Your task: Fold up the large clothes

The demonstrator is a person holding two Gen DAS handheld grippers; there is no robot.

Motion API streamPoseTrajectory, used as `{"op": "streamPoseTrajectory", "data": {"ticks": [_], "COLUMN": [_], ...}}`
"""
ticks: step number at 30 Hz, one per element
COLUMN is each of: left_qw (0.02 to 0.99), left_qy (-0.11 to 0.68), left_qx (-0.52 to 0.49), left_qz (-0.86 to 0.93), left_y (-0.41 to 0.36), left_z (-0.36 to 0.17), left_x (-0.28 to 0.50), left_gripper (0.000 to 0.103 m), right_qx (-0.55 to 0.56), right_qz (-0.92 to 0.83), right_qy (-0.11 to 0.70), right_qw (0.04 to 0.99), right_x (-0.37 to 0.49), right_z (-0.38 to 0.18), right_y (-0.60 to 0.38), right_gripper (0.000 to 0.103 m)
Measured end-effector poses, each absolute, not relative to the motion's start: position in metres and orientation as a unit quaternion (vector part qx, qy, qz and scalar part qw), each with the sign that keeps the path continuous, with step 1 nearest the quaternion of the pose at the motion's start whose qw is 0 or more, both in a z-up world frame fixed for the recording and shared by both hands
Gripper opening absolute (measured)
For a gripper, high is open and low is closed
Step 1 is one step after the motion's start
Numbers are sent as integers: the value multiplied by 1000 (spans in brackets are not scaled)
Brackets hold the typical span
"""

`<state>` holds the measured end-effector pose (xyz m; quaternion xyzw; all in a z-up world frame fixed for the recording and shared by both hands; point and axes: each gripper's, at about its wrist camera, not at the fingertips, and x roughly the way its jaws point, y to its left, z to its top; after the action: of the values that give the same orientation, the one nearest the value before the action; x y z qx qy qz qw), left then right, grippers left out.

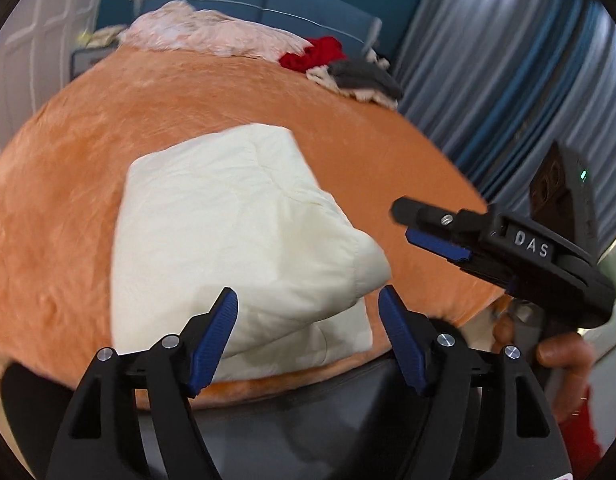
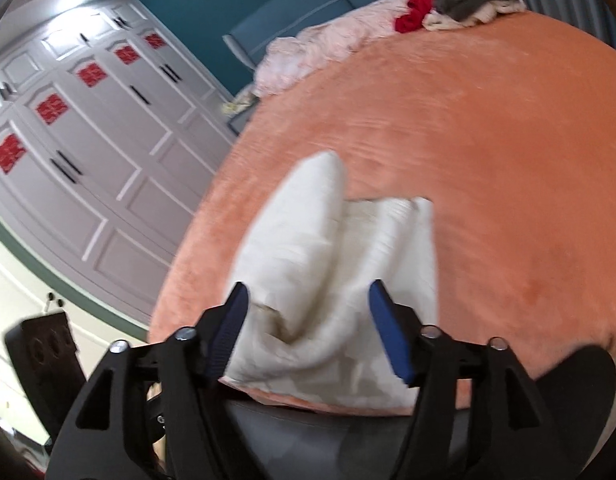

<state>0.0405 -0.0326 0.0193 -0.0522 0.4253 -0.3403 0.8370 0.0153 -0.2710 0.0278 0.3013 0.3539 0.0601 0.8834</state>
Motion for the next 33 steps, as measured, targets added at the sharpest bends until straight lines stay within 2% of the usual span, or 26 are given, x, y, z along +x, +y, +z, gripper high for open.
{"op": "streamPoseTrajectory", "data": {"ticks": [3, 7, 8, 9, 11, 12, 17, 27, 33], "left_qw": [845, 854, 855, 856, 858, 858, 855, 825, 827], "left_qy": [439, 451, 454, 455, 459, 461, 469, 527, 529], "left_qx": [-92, -109, -108, -107, -95, -87, -58, 17, 63], "left_qz": [-290, -236, -227, -222, -210, -207, -212, -202, -182], "left_y": [1, 24, 26, 28, 26, 23, 11, -29, -42], "left_z": [18, 11, 10, 9, 7, 7, -1, -53, -69], "left_x": [55, 73, 76, 78, 82, 83, 81, 77, 75], "left_gripper": [71, 71, 71, 71, 71, 71, 70, 68, 69], "right_qx": [305, 282, 278, 273, 270, 270, 216, 204, 205], "right_qz": [80, 72, 69, 68, 66, 65, 23, -20, -24], "right_qy": [358, 407, 416, 425, 430, 426, 435, 498, 517], "right_qw": [879, 866, 863, 861, 859, 861, 874, 843, 831], "right_x": [30, 51, 52, 53, 47, 43, 14, 8, 19], "right_z": [31, 15, 11, 6, 3, 4, 7, -52, -78], "right_y": [-258, -236, -232, -230, -230, -232, -237, -247, -241], "right_gripper": [72, 72, 63, 39, 23, 20, 19, 19, 20]}}
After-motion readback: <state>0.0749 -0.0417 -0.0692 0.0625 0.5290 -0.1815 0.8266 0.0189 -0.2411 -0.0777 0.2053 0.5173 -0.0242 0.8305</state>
